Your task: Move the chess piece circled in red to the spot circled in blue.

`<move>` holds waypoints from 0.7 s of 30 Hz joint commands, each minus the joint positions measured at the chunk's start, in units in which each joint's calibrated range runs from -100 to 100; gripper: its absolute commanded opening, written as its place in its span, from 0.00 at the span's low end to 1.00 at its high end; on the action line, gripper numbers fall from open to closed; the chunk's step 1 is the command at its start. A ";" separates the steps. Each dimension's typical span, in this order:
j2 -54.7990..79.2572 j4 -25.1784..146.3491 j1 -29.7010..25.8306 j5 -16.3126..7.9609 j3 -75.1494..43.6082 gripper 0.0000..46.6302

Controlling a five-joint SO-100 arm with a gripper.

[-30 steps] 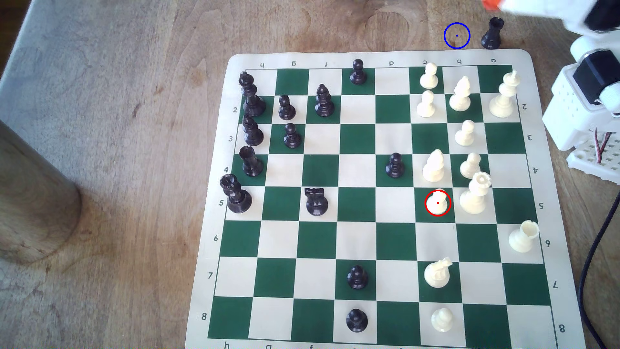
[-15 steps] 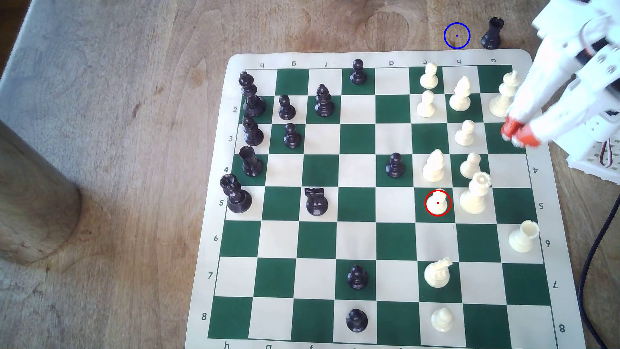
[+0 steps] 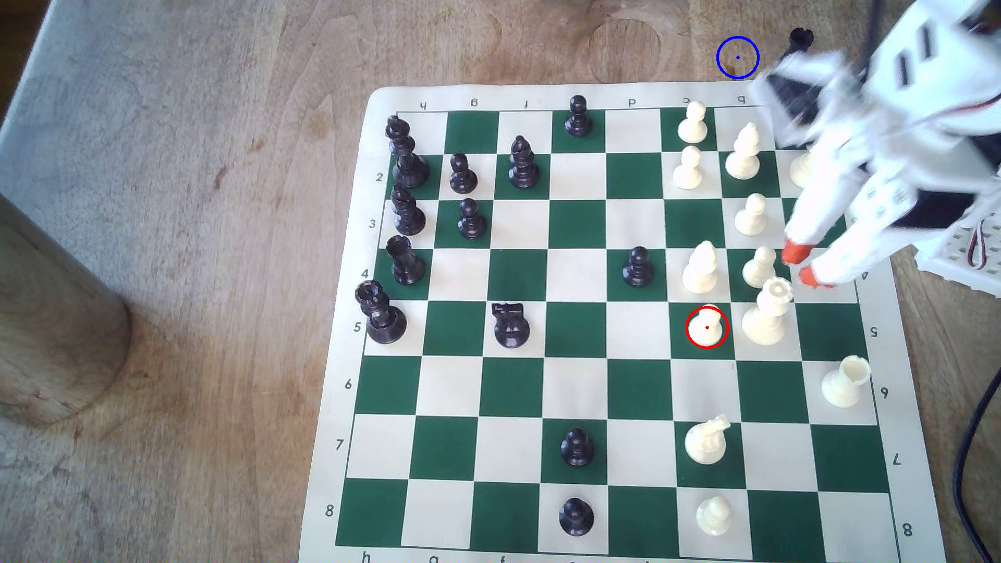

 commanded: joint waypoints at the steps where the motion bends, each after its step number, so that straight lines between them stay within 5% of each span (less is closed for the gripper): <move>1: 0.73 0.39 2.36 1.07 -0.96 0.10; 8: 3.02 0.96 5.25 2.39 -1.32 0.21; 12: 4.30 0.96 6.58 3.03 -1.14 0.40; 21: 6.42 -2.73 6.90 2.74 -1.05 0.38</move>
